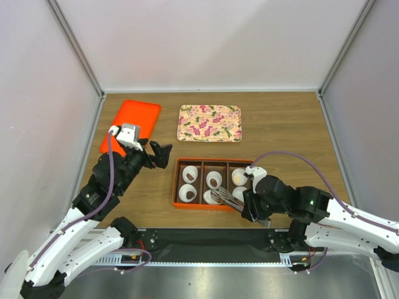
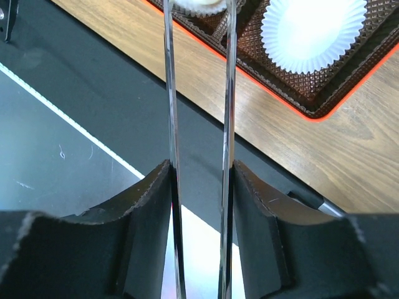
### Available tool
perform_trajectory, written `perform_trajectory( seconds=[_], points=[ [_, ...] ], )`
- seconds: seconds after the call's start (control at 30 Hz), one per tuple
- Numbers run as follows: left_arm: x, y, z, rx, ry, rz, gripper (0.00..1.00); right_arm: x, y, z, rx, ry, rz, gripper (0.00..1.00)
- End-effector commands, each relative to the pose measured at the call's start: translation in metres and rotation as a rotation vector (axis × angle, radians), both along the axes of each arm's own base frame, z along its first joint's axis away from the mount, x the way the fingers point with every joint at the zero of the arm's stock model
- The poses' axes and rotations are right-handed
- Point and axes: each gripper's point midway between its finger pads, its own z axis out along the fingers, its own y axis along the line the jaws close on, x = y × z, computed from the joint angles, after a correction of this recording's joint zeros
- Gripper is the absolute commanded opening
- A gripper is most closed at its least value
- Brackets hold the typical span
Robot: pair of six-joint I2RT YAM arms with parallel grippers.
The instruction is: Pack the chocolate
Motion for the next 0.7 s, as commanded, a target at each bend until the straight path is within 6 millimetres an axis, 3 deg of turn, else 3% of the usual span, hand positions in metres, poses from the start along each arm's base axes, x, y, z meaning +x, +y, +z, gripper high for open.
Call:
perform_trajectory(
  seconds=[0.0, 0.27, 0.43, 0.53, 0.67],
  points=[
    [0.001, -0.003, 0.012, -0.037, -0.025, -0.010, 1.00, 0.007, 0.011, 0.019, 0.066, -0.039, -0.015, 0.46],
    [0.001, -0.003, 0.011, -0.038, -0.023, -0.012, 1.00, 0.016, 0.016, 0.030, 0.084, -0.084, -0.024, 0.45],
    [0.003, -0.006, 0.013, -0.039, -0.024, -0.016, 1.00, 0.027, 0.023, 0.059, 0.115, -0.153, -0.017, 0.45],
    [0.003, -0.006, 0.013, -0.043, -0.024, -0.016, 1.00, 0.044, 0.026, 0.080, 0.112, -0.236, -0.047, 0.44],
    [0.001, -0.003, 0.018, -0.055, -0.039, -0.010, 1.00, 0.090, 0.030, 0.100, 0.056, -0.386, -0.113, 0.43]
  ],
)
